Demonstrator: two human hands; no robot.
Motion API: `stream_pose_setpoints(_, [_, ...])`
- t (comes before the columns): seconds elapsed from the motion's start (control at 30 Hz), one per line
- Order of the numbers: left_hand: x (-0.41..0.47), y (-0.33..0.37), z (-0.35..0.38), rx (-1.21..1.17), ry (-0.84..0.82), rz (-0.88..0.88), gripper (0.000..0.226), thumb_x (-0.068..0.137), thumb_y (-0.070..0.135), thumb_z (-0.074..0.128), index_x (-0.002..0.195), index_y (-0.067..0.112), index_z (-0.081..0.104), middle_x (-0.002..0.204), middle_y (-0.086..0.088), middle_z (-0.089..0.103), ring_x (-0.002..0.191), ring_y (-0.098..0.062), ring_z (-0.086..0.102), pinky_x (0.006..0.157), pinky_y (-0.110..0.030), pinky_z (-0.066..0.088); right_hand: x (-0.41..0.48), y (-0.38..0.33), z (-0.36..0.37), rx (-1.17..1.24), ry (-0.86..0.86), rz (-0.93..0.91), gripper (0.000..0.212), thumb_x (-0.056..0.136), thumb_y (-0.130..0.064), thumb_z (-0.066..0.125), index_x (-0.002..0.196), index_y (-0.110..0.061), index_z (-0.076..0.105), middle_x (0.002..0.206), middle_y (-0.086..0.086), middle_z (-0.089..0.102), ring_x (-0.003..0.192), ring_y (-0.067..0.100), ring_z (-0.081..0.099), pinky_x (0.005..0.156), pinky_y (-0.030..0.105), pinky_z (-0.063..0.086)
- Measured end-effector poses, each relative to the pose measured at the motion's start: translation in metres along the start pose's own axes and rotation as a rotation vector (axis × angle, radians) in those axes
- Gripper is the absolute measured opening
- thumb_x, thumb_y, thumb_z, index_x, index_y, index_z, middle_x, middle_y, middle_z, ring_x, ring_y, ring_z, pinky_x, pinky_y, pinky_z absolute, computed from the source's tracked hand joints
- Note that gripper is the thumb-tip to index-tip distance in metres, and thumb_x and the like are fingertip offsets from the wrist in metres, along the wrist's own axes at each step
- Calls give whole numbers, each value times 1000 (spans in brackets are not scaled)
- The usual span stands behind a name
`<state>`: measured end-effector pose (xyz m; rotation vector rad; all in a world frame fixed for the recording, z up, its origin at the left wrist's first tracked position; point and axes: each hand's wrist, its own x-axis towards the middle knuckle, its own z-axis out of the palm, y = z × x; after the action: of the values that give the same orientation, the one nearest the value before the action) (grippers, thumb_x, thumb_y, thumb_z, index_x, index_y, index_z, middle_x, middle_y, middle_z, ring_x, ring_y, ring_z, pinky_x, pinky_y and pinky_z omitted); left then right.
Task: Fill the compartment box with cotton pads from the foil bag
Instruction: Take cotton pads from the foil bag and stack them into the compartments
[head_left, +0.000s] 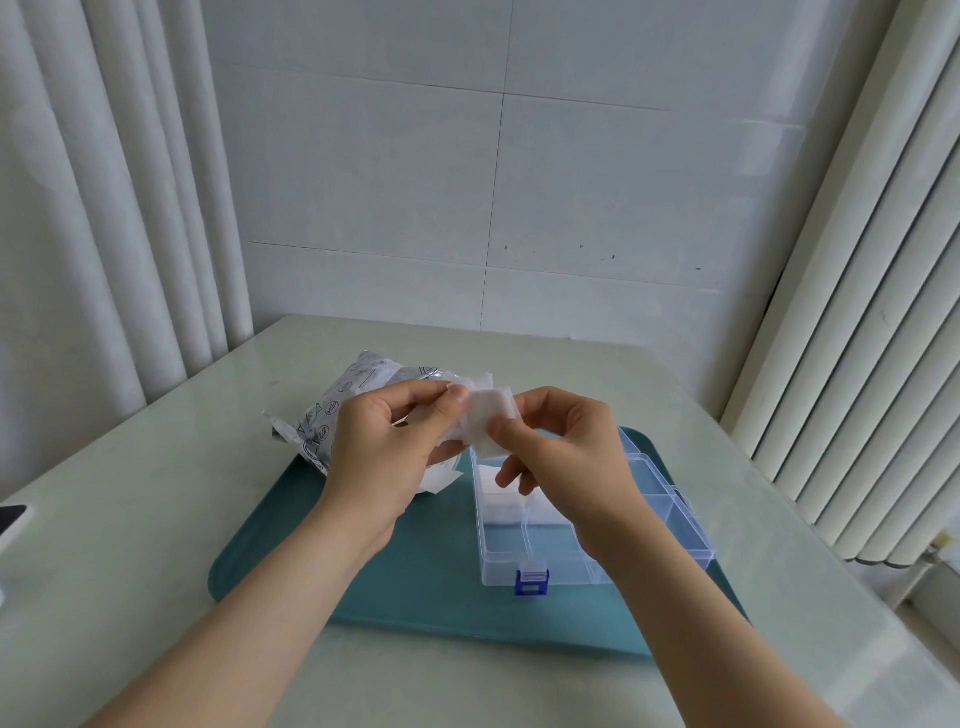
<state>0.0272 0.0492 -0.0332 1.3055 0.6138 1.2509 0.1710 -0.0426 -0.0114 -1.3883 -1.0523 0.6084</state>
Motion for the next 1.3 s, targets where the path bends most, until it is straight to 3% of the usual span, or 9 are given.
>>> stream_pose_setpoints(0.2, [3,-1,-3,-7,56,-9,12,89,17,83,99,9,82,98,-7,80,93,-27,79,75,-38,66,4,2,-5,126,40,-38,4,90,-6,73,89,-3,73,76,8,67,53,20,47,51,29,40])
stream_pose_setpoints(0.33, [2,-1,-4,10,29,-5,9,92,15,80,100,13,82,99,-4,81,91,-28,79,72,-36,66,3,2,-3,100,-20,-98,9,90,-6,80,98,-8,78,80,8,74,54,16,55,54,23,45])
stream_pose_setpoints(0.53, [0,-2,-3,71,-36,26,12,97,14,75,106,14,82,103,-2,81,94,-23,80,77,-34,66,2,4,0,33,38,-117,27,90,-9,82,114,-15,72,78,8,79,58,19,69,58,20,51])
stream_pose_setpoints(0.73, [-2,1,0,46,-91,7,19,95,27,75,105,13,82,103,-1,81,95,-22,79,78,-33,66,2,2,-1,35,47,-89,26,90,-10,82,113,-16,72,76,8,78,57,18,70,58,27,54])
stream_pose_setpoints(0.8, [-2,0,0,56,-54,7,20,89,23,82,106,12,80,101,-1,81,94,-23,80,76,-33,66,1,3,0,13,40,-106,33,89,-12,83,117,-21,69,83,6,79,59,20,70,60,31,55])
stream_pose_setpoints(0.87, [-1,-2,-1,74,-8,2,23,88,21,85,108,11,80,104,-1,80,96,-24,79,75,-35,66,1,4,-1,-128,35,-211,54,83,-14,86,127,-32,63,106,-2,73,66,20,69,65,32,57])
stream_pose_setpoints(0.97, [1,-3,-3,168,-2,13,14,90,21,84,103,16,82,100,2,80,93,-24,78,74,-36,66,1,7,-5,-468,-77,-537,74,74,-7,83,137,-33,54,137,-10,51,100,7,59,79,18,47])
stream_pose_setpoints(1.1, [-2,0,-2,204,-56,21,6,93,20,81,98,20,83,94,3,80,89,-21,77,71,-32,65,4,10,-8,-645,-104,-640,57,73,-6,81,121,-31,62,146,-17,55,112,-5,49,92,13,39])
stream_pose_setpoints(1.3, [-4,4,-1,172,-107,-29,10,94,24,80,102,20,83,95,3,80,85,-21,79,73,-31,65,8,17,-11,-717,-56,-661,44,78,-22,90,114,-30,66,135,-22,65,115,8,57,97,28,46])
